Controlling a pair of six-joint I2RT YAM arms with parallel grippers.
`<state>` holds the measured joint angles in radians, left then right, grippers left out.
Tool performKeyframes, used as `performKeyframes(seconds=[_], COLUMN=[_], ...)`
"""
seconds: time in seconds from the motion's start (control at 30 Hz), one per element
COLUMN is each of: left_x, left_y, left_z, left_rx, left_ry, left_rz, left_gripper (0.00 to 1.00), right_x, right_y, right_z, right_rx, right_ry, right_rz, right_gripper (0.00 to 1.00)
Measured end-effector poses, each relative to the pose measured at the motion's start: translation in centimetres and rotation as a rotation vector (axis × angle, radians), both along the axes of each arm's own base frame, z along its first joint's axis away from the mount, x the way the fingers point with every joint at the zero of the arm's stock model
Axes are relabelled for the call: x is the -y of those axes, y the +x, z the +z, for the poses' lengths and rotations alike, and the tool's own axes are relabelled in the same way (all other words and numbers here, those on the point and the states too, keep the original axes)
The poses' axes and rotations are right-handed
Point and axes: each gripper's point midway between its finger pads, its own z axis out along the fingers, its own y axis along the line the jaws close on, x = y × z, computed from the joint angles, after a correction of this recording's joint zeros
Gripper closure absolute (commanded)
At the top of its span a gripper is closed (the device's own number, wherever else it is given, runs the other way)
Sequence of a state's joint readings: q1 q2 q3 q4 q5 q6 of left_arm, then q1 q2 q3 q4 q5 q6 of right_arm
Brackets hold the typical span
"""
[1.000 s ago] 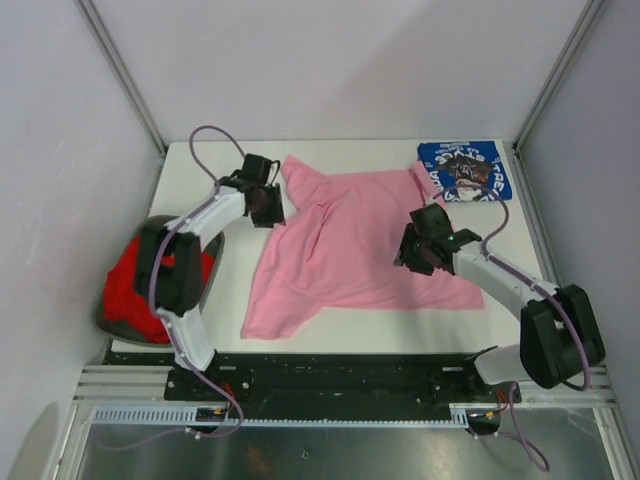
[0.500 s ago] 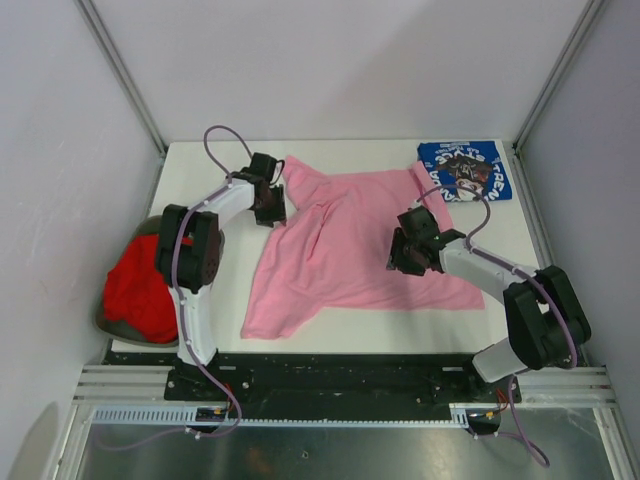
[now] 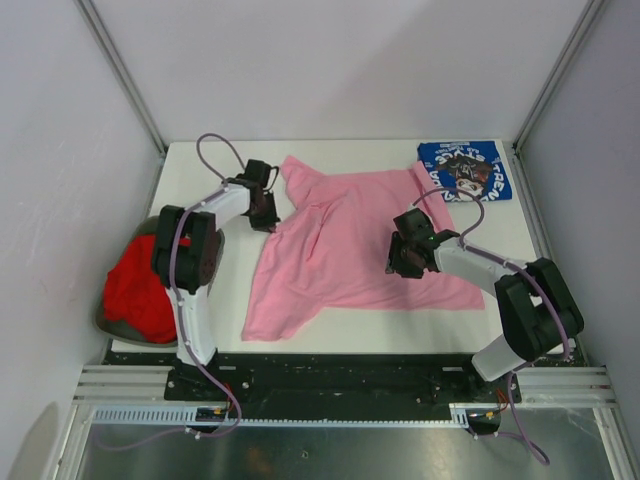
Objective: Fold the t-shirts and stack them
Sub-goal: Flatten out the tshirt
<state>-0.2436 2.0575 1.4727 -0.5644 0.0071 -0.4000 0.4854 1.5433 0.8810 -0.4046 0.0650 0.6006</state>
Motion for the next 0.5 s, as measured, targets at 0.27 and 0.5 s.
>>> performKeyframes(seconds=[0.27,0.5], left_x=[-6.2,-9.2], left_y=[-5.0,-13.1], left_z=[-0.1,0.4], left_rx=[-0.037,-0.07], left_ry=[0.017,0.007], left_rz=[0.275,0.505], left_gripper=[1.0,1.0], right_x=[0.1,0.1], right_y=[-0.1,-0.2], right_z=[-0.5,-0.8], right_rx=[-0.011,-0.018], right_ry=[-0.013,-0.019], right_rz=[0.0,0.001], right_gripper=[0.52,0.52])
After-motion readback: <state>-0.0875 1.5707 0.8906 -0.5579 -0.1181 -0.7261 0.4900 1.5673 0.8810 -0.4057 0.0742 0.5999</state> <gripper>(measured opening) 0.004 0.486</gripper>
